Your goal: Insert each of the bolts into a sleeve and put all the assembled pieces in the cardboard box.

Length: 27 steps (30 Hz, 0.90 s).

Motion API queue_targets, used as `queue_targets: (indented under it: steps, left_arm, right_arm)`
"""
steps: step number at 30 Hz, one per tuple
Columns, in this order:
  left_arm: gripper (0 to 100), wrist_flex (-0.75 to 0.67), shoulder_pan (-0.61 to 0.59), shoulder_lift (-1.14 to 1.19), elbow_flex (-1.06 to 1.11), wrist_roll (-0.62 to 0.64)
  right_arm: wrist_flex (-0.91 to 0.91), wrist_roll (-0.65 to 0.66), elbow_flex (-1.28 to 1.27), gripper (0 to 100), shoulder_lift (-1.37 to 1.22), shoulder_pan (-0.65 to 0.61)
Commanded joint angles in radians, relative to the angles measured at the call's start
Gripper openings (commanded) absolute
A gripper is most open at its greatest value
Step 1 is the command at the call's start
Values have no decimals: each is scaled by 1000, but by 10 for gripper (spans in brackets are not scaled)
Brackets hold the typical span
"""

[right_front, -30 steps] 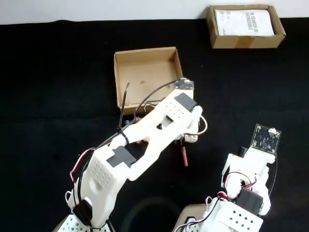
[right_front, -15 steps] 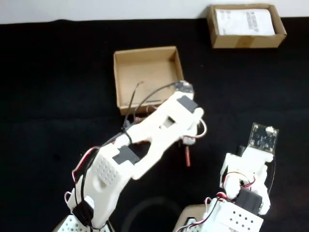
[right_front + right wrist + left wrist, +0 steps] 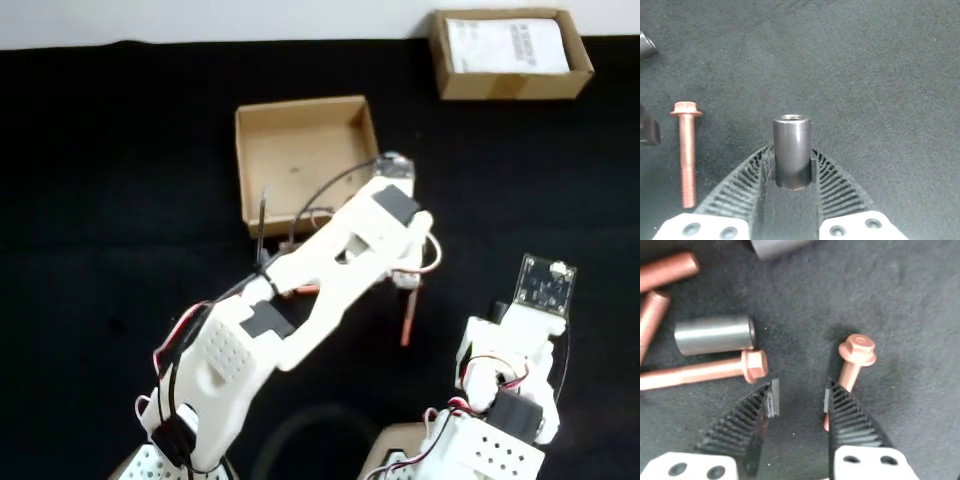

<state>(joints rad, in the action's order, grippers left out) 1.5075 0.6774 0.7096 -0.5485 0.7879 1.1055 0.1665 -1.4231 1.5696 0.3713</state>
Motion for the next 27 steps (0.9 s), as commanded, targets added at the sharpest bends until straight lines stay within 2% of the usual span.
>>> queue_targets:
  steps: [1,14,22,27]
  left_arm:
    - [168,-18,19,-5,-30,6]
    - [171,-40,102,8,-54,8]
    - [171,-132,54,81,-58,17]
    - [168,-137,42,154,-59,15]
  right_arm:
    - [-19,12,38,7,1,-12]
    - [-54,11,36,7,-1,-61]
    - [-48,11,36,7,-1,-56]
    - [-48,11,36,7,-1,-53]
